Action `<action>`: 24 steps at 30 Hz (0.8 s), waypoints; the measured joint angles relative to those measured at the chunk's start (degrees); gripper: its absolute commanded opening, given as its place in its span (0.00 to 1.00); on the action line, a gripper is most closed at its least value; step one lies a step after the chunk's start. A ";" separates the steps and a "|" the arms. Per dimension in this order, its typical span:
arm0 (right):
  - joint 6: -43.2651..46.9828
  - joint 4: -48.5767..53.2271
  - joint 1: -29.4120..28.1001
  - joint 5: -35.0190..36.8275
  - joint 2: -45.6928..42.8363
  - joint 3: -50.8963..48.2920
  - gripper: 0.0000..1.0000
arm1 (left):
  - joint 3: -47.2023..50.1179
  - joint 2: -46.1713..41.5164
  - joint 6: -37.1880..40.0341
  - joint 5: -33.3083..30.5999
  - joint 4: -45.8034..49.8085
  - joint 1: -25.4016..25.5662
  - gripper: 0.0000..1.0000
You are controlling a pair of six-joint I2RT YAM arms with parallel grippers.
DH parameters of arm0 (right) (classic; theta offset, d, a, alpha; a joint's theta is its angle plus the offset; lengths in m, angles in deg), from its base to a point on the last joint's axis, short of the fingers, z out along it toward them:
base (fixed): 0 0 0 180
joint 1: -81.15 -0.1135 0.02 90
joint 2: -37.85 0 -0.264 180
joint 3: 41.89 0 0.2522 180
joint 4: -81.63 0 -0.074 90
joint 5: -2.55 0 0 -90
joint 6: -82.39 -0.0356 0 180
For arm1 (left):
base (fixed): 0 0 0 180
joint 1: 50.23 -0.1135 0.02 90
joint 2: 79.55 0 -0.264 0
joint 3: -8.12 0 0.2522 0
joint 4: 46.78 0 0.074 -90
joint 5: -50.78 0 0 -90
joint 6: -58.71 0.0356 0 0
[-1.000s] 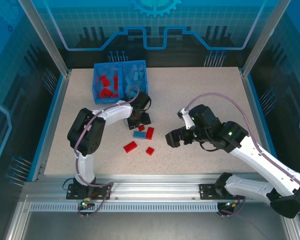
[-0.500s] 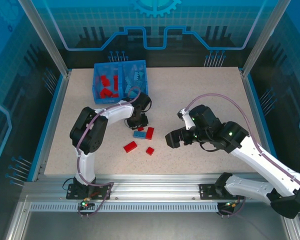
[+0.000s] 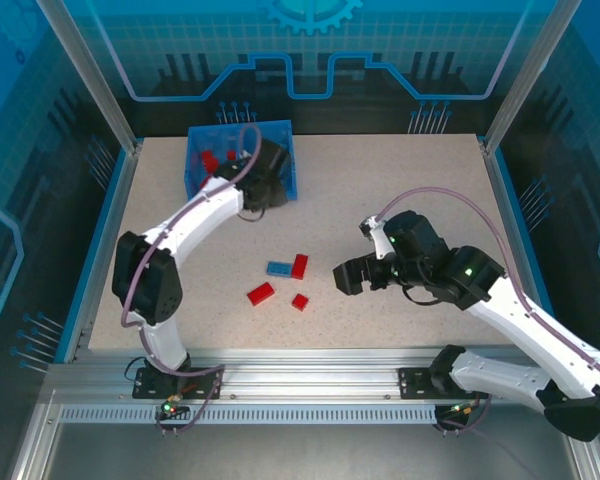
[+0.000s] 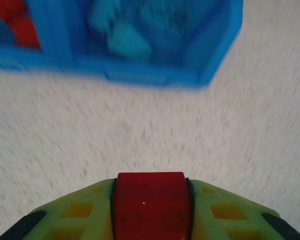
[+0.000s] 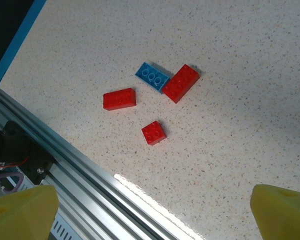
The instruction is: Sort the legos into containers by color
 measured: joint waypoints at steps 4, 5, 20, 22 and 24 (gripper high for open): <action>-0.90 0.04 -0.22 0.70 -1.51 -0.04 1.00 | -6.34 1.40 1.29 -1.14 0.37 -7.50 0.25; -1.18 0.04 -0.22 0.94 -1.88 -0.13 1.00 | -8.00 2.36 1.57 -1.42 0.48 -9.40 0.25; -3.78 1.81 -0.33 2.69 -5.75 -0.66 1.00 | -43.43 37.51 2.29 3.23 9.25 -22.84 0.40; -4.24 1.81 -0.33 2.73 -6.23 -0.66 1.00 | -43.43 38.53 2.27 3.87 9.94 -23.10 0.45; -4.61 1.81 -0.33 2.75 -6.67 -0.66 1.00 | -43.43 38.80 2.10 4.55 10.49 -23.12 0.47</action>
